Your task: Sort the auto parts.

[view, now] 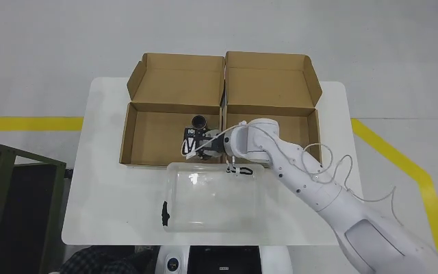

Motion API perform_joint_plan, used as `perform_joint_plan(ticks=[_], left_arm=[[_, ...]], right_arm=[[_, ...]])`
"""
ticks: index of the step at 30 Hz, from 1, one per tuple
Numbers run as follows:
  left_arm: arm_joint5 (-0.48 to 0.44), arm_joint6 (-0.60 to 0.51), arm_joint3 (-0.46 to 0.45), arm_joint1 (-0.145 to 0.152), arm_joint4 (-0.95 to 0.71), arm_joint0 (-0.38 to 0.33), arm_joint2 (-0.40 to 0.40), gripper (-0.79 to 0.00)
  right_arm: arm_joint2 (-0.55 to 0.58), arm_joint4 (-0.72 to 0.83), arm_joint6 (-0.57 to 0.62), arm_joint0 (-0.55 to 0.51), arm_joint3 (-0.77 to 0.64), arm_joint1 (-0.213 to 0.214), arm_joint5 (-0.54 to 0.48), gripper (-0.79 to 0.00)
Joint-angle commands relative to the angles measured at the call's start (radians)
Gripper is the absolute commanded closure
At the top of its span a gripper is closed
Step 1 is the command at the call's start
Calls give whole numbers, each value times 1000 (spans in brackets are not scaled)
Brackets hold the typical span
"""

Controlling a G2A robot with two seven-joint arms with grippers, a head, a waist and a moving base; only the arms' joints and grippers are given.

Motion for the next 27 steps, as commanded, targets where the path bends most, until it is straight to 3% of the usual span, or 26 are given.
perform_joint_plan(ticks=[1, 24, 27], left_arm=[[0, 0, 0, 0, 0, 0, 0, -785], [0, 0, 0, 0, 0, 0, 0, -785], [0, 0, 0, 0, 0, 0, 0, -785]], right_arm=[[-12, -4, 6, 12, 23, -8, -3, 0], [-85, -33, 24, 74, 190, -81, -17, 0], [-86, -34, 29, 78, 200, -86, -21, -120]])
